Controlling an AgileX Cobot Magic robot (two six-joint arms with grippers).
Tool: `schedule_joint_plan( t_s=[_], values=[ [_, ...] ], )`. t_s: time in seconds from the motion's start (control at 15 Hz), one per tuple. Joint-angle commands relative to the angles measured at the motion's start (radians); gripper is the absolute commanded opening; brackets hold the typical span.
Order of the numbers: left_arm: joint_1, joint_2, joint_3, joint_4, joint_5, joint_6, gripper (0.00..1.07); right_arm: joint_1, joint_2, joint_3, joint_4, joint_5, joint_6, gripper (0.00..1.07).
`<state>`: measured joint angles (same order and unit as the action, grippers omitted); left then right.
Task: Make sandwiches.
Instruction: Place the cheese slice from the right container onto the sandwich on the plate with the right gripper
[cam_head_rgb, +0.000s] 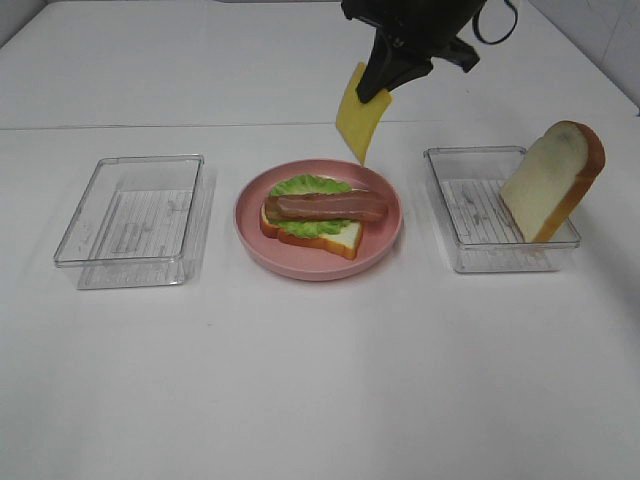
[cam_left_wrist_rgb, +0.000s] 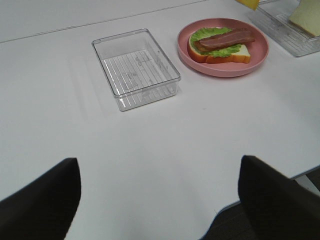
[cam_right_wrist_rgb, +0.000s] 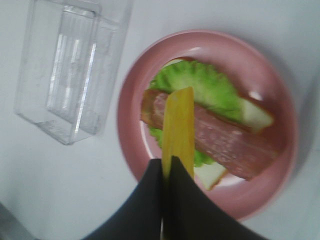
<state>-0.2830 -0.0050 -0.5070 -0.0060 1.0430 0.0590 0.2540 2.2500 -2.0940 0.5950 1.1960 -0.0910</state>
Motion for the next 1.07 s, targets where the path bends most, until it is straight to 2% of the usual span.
schedule_joint_plan(
  t_s=[0.07,0.27,0.6,0.73,0.93,1.0,1.07],
  values=[
    [-0.003,-0.022,0.004,-0.011,-0.017,-0.003,0.80,-0.001,-0.004,0.105,0.184,-0.065,-0.083,0.00],
    [-0.003,-0.022,0.004,-0.011,-0.017,-0.003,0.80,0.000,0.025,0.232,0.397,-0.148,-0.180,0.00],
    [-0.003,-0.022,0.004,-0.011,-0.017,-0.003,0.80,0.001,0.136,0.239,0.526,-0.155,-0.196,0.00],
    [-0.003,-0.022,0.004,-0.011,-0.017,-0.003,0.80,0.000,0.151,0.239,0.498,-0.183,-0.196,0.00],
    [-0.003,-0.022,0.004,-0.011,-0.017,-0.003,0.80,0.000,0.151,0.238,0.348,-0.200,-0.132,0.00],
    [-0.003,-0.022,0.004,-0.011,-0.017,-0.003,0.80,0.000,0.151,0.238,0.320,-0.198,-0.120,0.08],
    [-0.003,-0.022,0.004,-0.011,-0.017,-0.003,0.80,0.000,0.151,0.238,0.312,-0.198,-0.120,0.21]
  ],
)
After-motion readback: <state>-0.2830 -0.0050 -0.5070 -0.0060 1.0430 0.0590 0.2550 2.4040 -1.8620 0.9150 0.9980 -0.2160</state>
